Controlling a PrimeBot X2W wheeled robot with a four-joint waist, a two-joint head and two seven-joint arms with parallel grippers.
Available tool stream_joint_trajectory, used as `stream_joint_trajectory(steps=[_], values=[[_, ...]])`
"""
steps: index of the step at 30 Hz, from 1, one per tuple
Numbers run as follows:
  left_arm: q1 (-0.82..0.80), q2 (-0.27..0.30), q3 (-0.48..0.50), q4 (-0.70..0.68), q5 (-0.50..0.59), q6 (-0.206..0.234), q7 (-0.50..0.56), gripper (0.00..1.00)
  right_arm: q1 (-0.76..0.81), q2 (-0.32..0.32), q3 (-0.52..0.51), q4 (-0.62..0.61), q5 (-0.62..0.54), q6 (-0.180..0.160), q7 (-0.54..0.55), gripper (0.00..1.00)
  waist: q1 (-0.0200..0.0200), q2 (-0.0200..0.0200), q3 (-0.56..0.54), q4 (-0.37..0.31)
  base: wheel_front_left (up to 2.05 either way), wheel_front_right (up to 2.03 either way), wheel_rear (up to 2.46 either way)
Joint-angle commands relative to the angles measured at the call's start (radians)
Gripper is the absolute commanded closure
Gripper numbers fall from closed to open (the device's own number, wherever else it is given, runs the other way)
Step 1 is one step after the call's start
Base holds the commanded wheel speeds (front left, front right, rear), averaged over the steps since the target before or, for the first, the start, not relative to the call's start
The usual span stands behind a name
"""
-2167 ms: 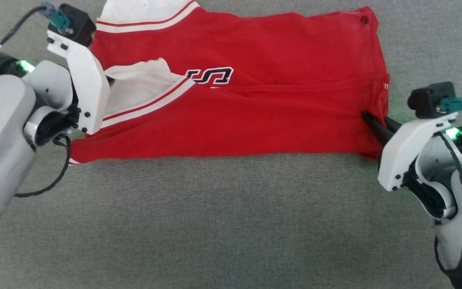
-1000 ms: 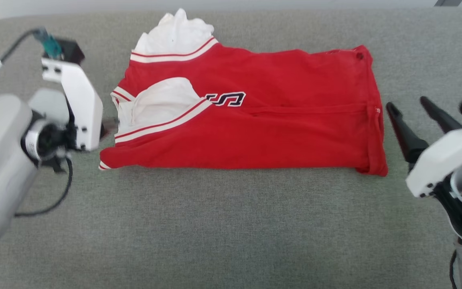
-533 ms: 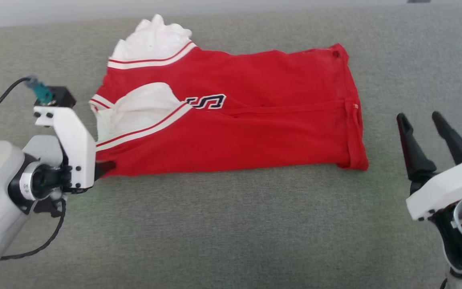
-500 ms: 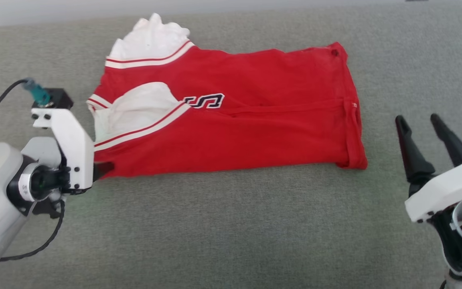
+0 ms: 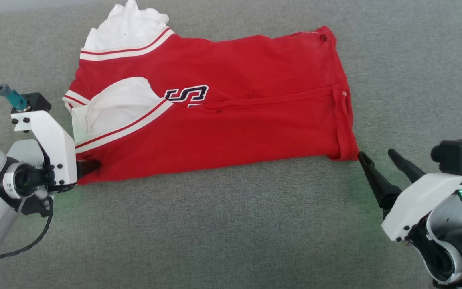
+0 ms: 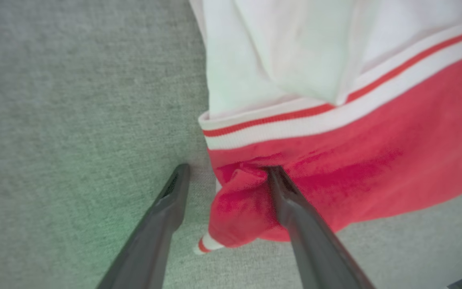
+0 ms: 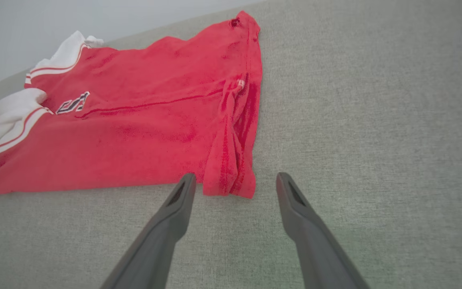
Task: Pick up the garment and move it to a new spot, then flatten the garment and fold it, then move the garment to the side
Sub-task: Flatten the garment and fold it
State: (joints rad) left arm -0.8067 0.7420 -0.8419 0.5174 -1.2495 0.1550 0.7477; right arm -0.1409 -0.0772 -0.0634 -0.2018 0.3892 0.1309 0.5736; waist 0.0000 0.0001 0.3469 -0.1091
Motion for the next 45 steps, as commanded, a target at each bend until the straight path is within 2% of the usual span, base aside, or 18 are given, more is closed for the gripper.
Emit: stream_joint_trajectory(steps=[1,6,16,23,24,25,31,36,41,45], values=[[0.047,-0.054,-0.046,0.043,0.006,-0.018,0.006,1.00,-0.016,-0.014,0.005,0.020,0.007,0.000,0.031,0.00,0.0000,-0.0001,0.009,0.004,0.00,0.00,0.00],[0.025,-0.095,-0.063,0.077,0.015,-0.060,0.010,1.00,-0.091,-0.034,0.007,0.095,0.005,0.000,0.112,0.00,0.0000,-0.0001,0.023,0.025,0.00,0.00,0.00],[-0.019,-0.162,-0.076,0.130,0.034,-0.105,-0.012,1.00,-0.249,-0.050,0.011,0.279,-0.036,0.000,0.290,0.00,0.0000,-0.0001,0.044,0.066,0.00,0.00,0.00],[-0.043,-0.195,-0.077,0.166,0.037,-0.130,-0.027,1.00,-0.307,-0.066,0.090,0.403,-0.044,0.000,0.414,0.00,0.0000,-0.0001,0.052,0.089,0.00,0.00,0.00],[-0.043,-0.197,-0.076,0.171,0.037,-0.133,-0.030,1.00,-0.305,-0.076,0.104,0.417,-0.044,0.000,0.436,0.39,0.0000,-0.0001,0.052,0.091,0.00,0.00,0.00],[-0.042,-0.199,-0.077,0.176,0.037,-0.135,-0.033,1.00,-0.304,-0.085,0.118,0.422,-0.032,0.000,0.450,1.00,0.0000,-0.0001,0.051,0.094,0.00,0.00,0.00],[-0.052,-0.185,-0.066,0.178,0.033,-0.141,-0.037,1.00,-0.318,-0.146,0.109,0.394,0.018,-0.001,0.479,1.00,0.0000,-0.0001,0.041,0.105,0.00,0.00,0.00],[-0.058,-0.135,-0.054,0.121,0.025,-0.121,-0.008,1.00,-0.306,-0.190,0.092,0.332,0.057,-0.001,0.497,1.00,0.0000,-0.0001,0.023,0.116,0.00,0.00,0.00],[-0.042,-0.058,-0.054,0.003,0.037,-0.078,0.020,1.00,-0.270,-0.226,0.070,0.253,0.091,-0.001,0.533,1.00,0.0000,-0.0001,0.006,0.129,0.00,0.00,0.00],[-0.002,0.008,-0.052,-0.137,0.030,-0.016,0.045,1.00,-0.223,-0.251,0.048,0.178,0.112,-0.001,0.573,1.00,0.0000,-0.0001,-0.002,0.138,0.00,0.00,0.00]])
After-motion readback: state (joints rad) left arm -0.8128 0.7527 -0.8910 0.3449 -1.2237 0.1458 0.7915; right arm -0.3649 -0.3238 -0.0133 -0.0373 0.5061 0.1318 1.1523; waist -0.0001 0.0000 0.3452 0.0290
